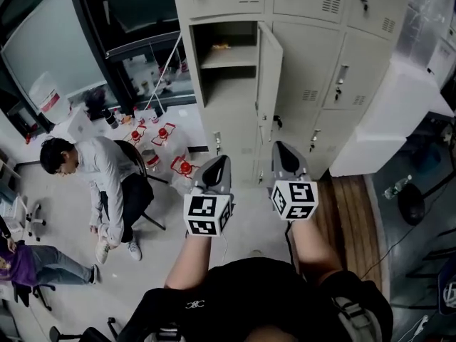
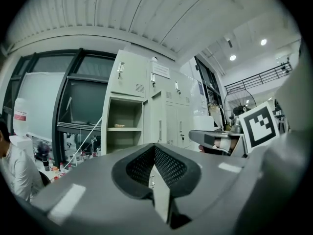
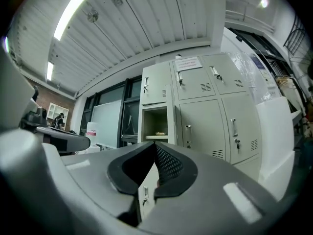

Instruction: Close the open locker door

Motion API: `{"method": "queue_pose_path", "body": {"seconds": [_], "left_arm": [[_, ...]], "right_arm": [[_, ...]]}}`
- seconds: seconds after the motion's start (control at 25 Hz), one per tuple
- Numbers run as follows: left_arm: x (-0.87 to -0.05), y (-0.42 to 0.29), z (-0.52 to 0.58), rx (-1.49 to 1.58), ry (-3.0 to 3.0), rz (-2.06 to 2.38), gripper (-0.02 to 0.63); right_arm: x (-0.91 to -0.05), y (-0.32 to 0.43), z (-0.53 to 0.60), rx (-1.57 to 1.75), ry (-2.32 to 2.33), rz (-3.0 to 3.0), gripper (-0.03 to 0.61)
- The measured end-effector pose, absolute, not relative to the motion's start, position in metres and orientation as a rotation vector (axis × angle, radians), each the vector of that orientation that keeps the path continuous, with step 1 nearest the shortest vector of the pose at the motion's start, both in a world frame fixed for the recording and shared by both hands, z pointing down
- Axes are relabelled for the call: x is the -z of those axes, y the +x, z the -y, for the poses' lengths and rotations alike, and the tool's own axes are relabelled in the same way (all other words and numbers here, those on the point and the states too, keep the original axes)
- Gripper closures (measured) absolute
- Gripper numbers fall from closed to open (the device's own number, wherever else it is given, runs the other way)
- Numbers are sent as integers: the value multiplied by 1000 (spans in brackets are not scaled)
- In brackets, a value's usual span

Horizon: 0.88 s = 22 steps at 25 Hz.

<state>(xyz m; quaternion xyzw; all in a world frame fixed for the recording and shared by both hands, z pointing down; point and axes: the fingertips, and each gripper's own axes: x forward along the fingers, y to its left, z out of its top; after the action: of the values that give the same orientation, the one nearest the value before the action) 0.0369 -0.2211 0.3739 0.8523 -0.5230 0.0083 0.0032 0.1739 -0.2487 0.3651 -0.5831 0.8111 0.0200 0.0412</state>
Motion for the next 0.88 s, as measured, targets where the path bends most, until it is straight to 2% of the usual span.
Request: {"method": "queue_pose_path", "body": {"seconds": [0.48, 0.64, 0.88], "left_arm": [[-370, 40, 290, -37, 2714, 1611, 614], [-372, 35, 300, -47, 2717, 1603, 614], [-380, 22, 305, -77, 2695, 1605, 614]], "right_arm": [[-355, 173, 303, -263, -1877, -2449, 559], [-355, 170, 325, -155, -1865, -2452, 503], [-368, 175, 357, -40, -1949, -2415, 486]]}}
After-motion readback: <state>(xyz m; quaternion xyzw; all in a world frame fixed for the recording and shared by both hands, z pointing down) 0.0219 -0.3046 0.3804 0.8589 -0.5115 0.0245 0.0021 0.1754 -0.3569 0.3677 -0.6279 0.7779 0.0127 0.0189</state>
